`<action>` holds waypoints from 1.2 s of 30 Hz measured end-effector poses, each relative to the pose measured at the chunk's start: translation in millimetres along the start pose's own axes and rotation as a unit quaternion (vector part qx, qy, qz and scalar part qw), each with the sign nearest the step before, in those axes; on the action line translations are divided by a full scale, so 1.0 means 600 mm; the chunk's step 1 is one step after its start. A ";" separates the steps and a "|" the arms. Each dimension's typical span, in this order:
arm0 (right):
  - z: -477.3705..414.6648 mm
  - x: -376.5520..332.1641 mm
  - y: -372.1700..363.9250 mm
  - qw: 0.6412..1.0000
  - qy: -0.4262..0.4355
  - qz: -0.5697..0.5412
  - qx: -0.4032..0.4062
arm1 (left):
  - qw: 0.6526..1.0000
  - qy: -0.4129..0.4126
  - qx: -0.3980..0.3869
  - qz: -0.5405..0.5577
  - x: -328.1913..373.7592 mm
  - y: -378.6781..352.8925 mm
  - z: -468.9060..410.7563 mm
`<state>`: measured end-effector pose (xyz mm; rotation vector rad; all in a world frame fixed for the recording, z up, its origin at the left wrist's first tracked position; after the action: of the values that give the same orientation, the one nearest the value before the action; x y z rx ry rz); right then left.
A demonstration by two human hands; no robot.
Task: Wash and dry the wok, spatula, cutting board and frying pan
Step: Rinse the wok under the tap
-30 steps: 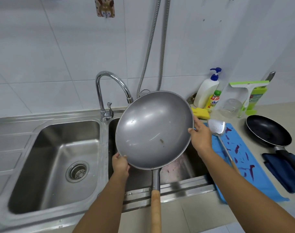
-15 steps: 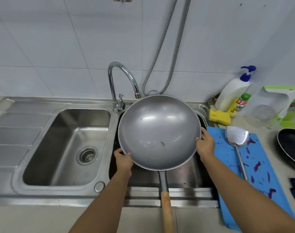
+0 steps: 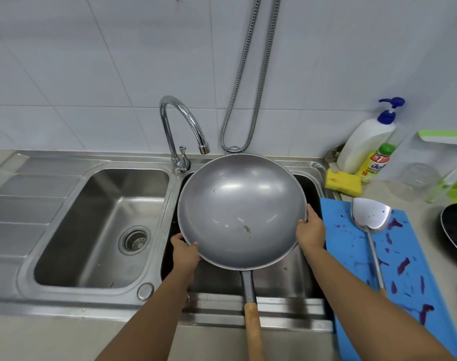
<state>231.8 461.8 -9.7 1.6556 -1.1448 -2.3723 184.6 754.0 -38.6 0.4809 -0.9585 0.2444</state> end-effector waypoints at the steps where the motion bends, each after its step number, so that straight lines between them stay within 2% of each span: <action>1: -0.001 0.003 -0.001 1.000 -0.002 0.010 -0.010 | 1.000 0.000 -0.004 -0.006 0.002 0.001 0.000; 7: 0.042 0.012 -0.020 0.997 0.015 0.062 -0.034 | 0.998 -0.015 -0.016 -0.055 0.007 0.001 -0.015; 11: 0.101 0.036 -0.041 1.000 -0.005 -0.015 -0.021 | 0.990 -0.042 -0.002 -0.131 0.027 -0.003 -0.034; 13: 0.113 0.039 -0.048 1.000 -0.001 -0.013 -0.002 | 0.977 -0.098 0.033 -0.188 0.049 -0.002 -0.046; 16: 0.113 0.033 -0.056 0.999 0.012 0.017 0.035 | 0.929 -0.209 0.065 -0.299 0.111 -0.006 -0.076; 18: 0.114 0.031 -0.057 0.998 0.016 0.036 0.050 | 0.878 -0.302 0.067 -0.366 0.164 -0.013 -0.106; 20: 0.114 0.031 -0.056 0.998 0.011 0.044 0.050 | 0.817 -0.362 0.059 -0.445 0.213 -0.021 -0.139; 22: 0.115 0.031 -0.054 0.998 0.008 0.039 0.050 | 0.772 -0.381 0.039 -0.507 0.254 -0.027 -0.164; 28: 0.120 0.023 -0.063 0.997 0.001 0.013 0.073 | 0.682 -0.375 0.032 -0.627 0.309 -0.021 -0.197; 32: 0.132 0.027 -0.069 0.996 0.001 0.016 0.089 | 0.659 -0.384 0.050 -0.644 0.299 -0.006 -0.188; 36: 0.142 0.030 -0.075 0.995 0.002 0.012 0.101 | 0.703 -0.358 0.060 -0.612 0.259 0.006 -0.167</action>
<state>170.6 533.4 -36.0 1.6889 -1.4385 -2.3045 342.1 805.3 43.2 1.2896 -1.1592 -1.2006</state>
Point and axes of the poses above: each hand's wrist, its own z-axis away from the middle knuckle, its own y-axis out of the back of the hand, x = y × z, the point moved 1 cm from there along -z, towards the middle knuckle, and after that the axes turned 4 degrees about x, right-handed, at the moved point
